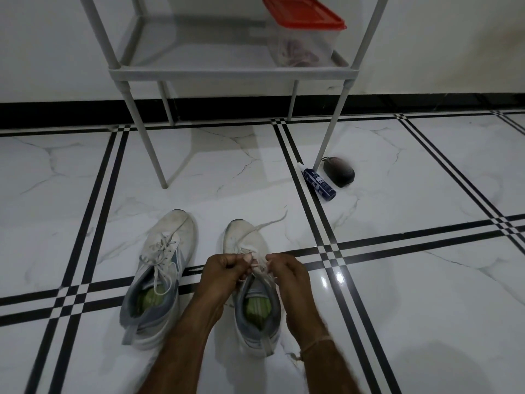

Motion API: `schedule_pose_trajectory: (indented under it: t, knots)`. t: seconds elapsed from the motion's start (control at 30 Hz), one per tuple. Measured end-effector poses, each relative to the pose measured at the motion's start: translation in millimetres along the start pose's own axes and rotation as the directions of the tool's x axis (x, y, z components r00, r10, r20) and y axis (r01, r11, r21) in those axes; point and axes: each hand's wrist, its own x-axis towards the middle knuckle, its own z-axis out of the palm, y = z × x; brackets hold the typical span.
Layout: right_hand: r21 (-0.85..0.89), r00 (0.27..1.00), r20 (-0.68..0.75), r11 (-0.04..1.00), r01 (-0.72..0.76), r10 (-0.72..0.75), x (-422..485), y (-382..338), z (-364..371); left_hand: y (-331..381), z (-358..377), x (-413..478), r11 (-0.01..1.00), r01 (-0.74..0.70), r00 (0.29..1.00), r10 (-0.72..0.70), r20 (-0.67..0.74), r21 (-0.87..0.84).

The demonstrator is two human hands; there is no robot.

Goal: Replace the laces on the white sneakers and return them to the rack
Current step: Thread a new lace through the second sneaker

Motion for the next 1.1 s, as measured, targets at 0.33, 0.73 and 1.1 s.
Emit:
schedule_pose_trajectory:
  t: [0.33, 0.73, 1.1]
  knots:
    - [-0.452, 0.981, 0.181, 0.88, 0.149, -0.073, 6.3, -6.3, 0.5, -0.2, 0.2, -3.2, 0.996, 0.039, 0.999, -0.04, -0.016, -0.081]
    - [-0.121, 0.973, -0.226, 0.991, -0.065, 0.036, 29.7, -72.6, -66.0, -7.9, -1.4, -2.9, 0.997, 0.046, 0.99, -0.054, -0.127, -0.065]
    - [-0.503, 0.988, 0.026, 0.856, -0.119, 0.152, 11.1, -15.1, 4.2, -2.8, 13.2, -9.8, 0.995, -0.082, 0.989, 0.089, -0.12, 0.056]
